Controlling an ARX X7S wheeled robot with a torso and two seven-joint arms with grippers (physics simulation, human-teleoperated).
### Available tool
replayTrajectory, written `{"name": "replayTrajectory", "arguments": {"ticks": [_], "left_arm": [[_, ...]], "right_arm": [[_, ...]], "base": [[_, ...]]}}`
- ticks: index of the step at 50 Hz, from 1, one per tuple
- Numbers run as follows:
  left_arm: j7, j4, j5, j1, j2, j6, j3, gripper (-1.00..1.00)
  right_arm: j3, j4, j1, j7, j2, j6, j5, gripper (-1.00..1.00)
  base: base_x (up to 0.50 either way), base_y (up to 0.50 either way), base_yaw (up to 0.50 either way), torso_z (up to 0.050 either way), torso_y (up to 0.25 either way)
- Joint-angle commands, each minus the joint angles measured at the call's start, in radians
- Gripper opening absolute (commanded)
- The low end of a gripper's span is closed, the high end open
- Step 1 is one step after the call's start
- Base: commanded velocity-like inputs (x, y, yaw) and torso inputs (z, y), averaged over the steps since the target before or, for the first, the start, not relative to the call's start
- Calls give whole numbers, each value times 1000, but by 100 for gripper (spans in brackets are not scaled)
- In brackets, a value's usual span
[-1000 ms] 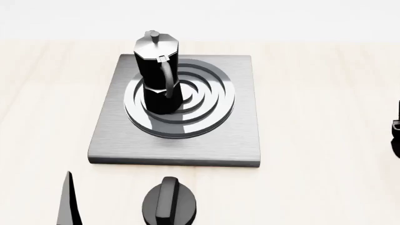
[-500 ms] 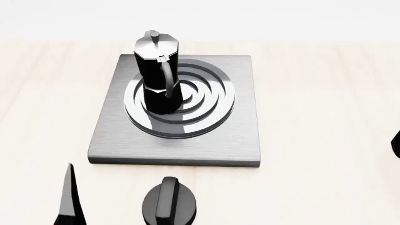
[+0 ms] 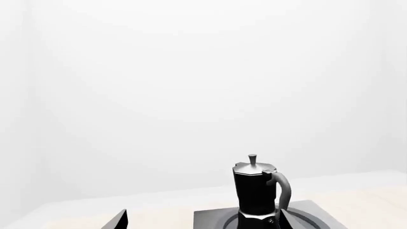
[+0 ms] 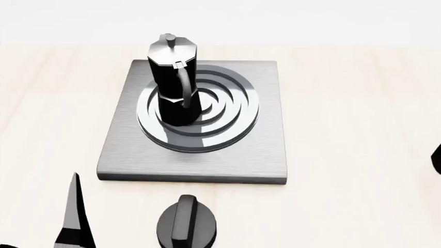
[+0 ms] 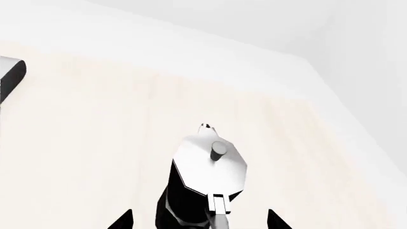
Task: Put both moka pots on the stove.
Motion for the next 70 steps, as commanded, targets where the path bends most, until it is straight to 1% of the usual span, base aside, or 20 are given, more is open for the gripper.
{"name": "replayTrajectory", "arguments": {"ticks": [1,16,38,57,70], "left_arm": [[3,-1,-11,-12,-4,-11,-2,100],[7,-4,-27,-35,-7,-26,-7,100],[16,-4,-59,-74,-18,-59,-21,100],[6,14,-46,-39,-26,-41,-9,100],[3,17,-48,-39,-29,-44,-7,100]], "right_arm": [[3,68,-17,-21,-8,-15,2,100],[0,202,-6,-54,-63,-63,-33,100],[16,410,-16,-75,-170,-194,-69,100],[8,542,-17,-107,-242,-271,-105,100],[14,651,-20,-125,-285,-335,-121,100]], "base": [[0,0,0,0,0],[0,0,0,0,0],[0,0,0,0,0],[0,0,0,0,0],[0,0,0,0,0]]}}
